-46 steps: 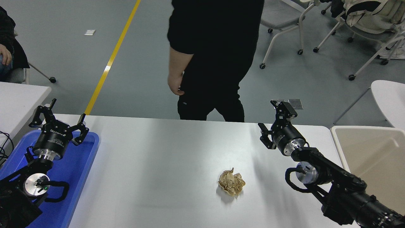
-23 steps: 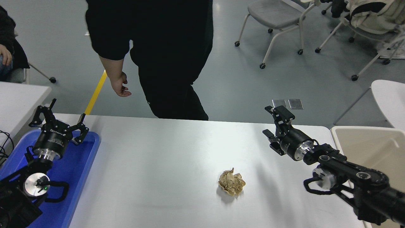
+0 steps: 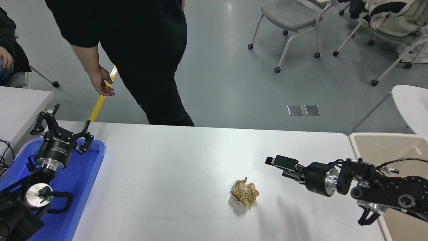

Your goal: Clean the table surface

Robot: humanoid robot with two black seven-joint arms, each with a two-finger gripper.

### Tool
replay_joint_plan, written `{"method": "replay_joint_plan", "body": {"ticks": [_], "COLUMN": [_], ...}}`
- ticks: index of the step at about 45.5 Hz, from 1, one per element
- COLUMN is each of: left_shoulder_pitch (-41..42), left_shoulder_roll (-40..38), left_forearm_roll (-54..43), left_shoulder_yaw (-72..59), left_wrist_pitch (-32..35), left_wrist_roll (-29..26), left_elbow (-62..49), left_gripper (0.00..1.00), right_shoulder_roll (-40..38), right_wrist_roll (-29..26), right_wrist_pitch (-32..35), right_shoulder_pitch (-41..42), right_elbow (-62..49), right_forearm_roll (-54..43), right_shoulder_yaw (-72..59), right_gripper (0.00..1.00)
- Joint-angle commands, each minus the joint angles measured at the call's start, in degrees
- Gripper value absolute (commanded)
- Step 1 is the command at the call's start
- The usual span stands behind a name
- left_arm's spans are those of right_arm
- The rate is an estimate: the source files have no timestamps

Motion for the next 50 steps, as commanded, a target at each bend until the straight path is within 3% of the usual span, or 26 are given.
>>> {"method": "replay_joint_plan", "body": {"ticks": [1, 11, 20, 31, 50], "left_shoulder_pitch": [0.0, 0.0, 0.0, 0.0, 0.0], "left_shoulder_roll": [0.0, 0.0, 0.0, 0.0, 0.0], "left_forearm_roll": [0.0, 0.0, 0.0, 0.0, 0.0], "left_shoulder_yaw": [0.0, 0.0, 0.0, 0.1, 0.0], "left_wrist_pitch": [0.0, 0.0, 0.0, 0.0, 0.0], "left_wrist_roll": [0.0, 0.0, 0.0, 0.0, 0.0], "left_elbow": [0.0, 0.0, 0.0, 0.0, 0.0], "left_gripper": [1.00, 1.00, 1.00, 1.00, 1.00], "right_shoulder_roll": [3.9, 14.2, 22.0, 26.7, 29.6], "right_wrist_roll": [0.0, -0.1, -0.6, -2.2, -2.2], "right_wrist_pitch": [-1.0, -1.1, -1.1, -0.4, -0.4], "right_shoulder_pitch": [10.9, 17.5, 17.6, 13.7, 10.4], "right_elbow": [1.9, 1.2, -4.8, -15.9, -17.1], "right_forearm_roll": [-1.4, -1.0, -1.0, -1.2, -2.9], "right_shoulder_yaw": [-13.9, -19.3, -22.7, -23.3, -23.3], "right_gripper": [1.00, 1.00, 1.00, 1.00, 1.00]}}
